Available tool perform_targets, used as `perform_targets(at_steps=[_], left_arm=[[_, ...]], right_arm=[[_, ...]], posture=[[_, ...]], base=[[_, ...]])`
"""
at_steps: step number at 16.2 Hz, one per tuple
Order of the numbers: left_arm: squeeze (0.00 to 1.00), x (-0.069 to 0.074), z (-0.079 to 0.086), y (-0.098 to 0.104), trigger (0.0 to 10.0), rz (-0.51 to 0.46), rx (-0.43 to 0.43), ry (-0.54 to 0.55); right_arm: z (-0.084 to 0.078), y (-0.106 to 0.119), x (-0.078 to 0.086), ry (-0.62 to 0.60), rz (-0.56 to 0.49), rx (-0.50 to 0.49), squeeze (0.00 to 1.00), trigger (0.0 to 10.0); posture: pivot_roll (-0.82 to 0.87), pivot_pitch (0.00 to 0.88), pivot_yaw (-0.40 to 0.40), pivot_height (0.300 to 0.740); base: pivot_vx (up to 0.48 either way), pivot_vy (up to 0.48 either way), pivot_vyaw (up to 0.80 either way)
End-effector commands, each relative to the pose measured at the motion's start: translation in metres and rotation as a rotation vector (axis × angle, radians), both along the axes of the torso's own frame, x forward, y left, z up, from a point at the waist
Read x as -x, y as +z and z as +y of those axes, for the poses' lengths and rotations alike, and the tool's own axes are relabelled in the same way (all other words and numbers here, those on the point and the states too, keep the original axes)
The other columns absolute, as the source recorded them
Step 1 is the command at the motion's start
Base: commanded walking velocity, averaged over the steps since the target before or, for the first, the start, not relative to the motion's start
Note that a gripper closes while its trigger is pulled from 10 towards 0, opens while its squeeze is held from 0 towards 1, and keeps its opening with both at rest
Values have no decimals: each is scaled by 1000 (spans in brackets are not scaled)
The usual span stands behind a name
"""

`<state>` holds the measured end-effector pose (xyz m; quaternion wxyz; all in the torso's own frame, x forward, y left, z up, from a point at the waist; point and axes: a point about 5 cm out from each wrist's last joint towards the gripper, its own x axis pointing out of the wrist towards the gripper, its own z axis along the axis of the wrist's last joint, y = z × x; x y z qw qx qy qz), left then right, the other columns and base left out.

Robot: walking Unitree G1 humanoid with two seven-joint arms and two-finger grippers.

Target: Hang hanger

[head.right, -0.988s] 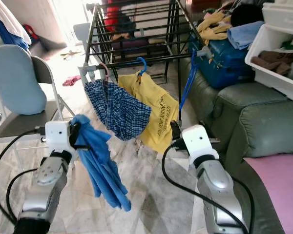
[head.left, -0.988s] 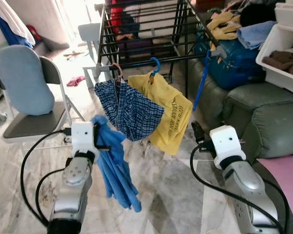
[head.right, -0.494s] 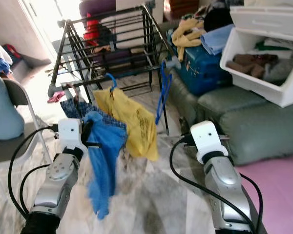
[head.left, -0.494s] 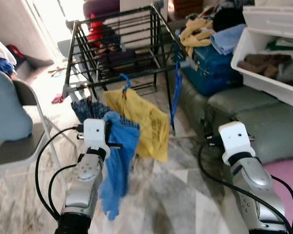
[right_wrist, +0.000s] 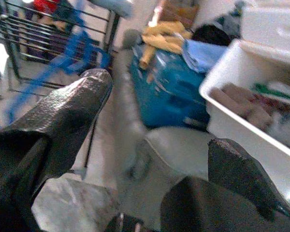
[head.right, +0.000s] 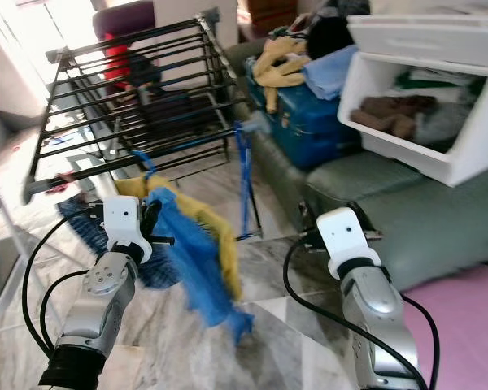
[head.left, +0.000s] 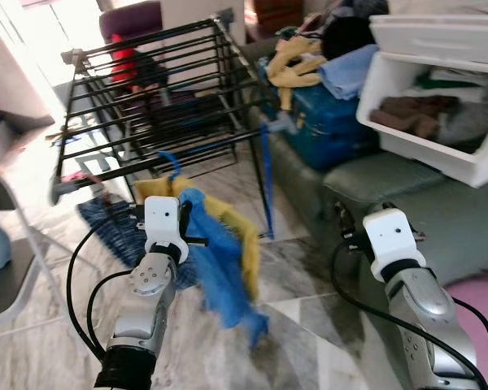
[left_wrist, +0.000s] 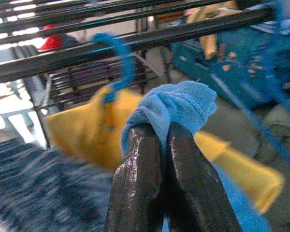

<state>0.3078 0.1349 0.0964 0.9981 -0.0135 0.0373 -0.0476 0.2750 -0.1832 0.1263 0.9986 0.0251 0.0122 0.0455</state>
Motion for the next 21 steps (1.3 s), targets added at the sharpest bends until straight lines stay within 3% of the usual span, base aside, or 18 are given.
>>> perform_targets(at_steps=[1, 6, 11, 13, 16, 18, 21], left_arm=[[0, 3, 15, -1, 10000, 3, -18, 46], [0, 6, 16, -1, 10000, -15, -32, 72], [0, 24, 27, -2, 10000, -38, -1, 193], [0, 30, 34, -3, 10000, -39, -38, 235], [0, 32, 37, -1, 10000, -44, -76, 255], [0, 33, 35, 1, 10000, -45, -51, 249], [0, 37, 31, 0, 10000, -45, -46, 193]], right_arm=[[15, 4, -2, 51, -15, -11, 0, 10000], [18, 2, 0, 76, -7, -18, 0, 10000], [38, 5, -16, 205, 0, -14, 0, 10000], [43, 7, -23, 234, -4, -15, 0, 10000], [46, 7, -26, 234, -10, -22, 0, 10000], [47, 5, -24, 226, -8, -27, 0, 10000], [36, 7, -25, 102, -49, 7, 0, 10000]], posture=[[-202, 0, 134, 740], [-181, 0, 105, 740], [-91, 0, -9, 740], [-60, 0, -38, 740], [-54, 0, -38, 740], [-41, 0, -32, 740], [-72, 0, 7, 740]], base=[[0, 480, 0], [0, 288, 0], [0, 0, 0], [0, 0, 0], [0, 0, 0], [0, 0, 0], [0, 0, 0]])
